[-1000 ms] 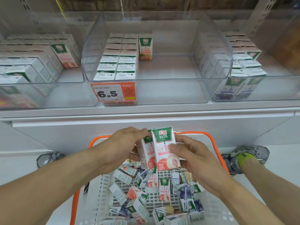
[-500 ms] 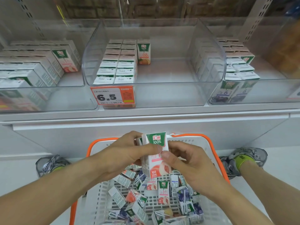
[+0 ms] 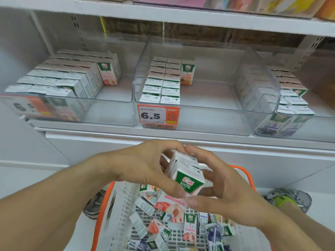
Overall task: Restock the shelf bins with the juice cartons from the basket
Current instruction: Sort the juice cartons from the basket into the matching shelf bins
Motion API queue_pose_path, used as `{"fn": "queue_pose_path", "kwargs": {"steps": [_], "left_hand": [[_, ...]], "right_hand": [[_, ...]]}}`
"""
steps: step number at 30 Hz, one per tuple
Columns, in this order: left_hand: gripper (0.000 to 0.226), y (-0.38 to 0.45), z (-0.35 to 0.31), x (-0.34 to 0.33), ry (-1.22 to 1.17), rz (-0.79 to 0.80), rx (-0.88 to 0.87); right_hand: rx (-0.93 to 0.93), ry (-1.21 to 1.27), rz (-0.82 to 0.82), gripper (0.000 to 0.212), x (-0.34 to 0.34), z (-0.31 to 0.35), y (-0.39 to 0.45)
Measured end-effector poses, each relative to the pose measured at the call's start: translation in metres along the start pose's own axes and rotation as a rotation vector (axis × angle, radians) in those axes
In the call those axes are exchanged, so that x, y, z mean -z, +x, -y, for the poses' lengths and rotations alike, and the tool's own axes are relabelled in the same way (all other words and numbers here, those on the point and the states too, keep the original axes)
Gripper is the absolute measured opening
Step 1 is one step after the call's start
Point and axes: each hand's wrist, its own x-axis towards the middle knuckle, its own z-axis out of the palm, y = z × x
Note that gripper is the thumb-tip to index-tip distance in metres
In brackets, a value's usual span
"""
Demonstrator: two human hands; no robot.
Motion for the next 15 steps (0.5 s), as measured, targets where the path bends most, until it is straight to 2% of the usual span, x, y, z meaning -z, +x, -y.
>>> {"fn": "queue_pose_path", "kwargs": {"steps": [2,7,11,15], "left_hand": [[0.069,-0.013,0.001,0.013,-0.001,-0.048,0.000],[0.078,-0.047,0.014,0.047,-0.138,-0.333,-0.020],[0.083,-0.075,0.024,0.076,-0.234,-0.596,-0.196],[0.070,-0.095,0.027,0.109,-0.252,-0.820,-0.440]], "right_hand": [[0.020,-0.096,0.029,0.086,-0.015,0.014,0.014],[0.099,-0.183,-0.040,0.084,-0.051,0.042,0.057],[0.250,-0.191,-0.071,0.081,-0.076,0.070,0.105],[0.378,-0.157,-0.112,0.081,-0.104,0.096,0.153]]}}
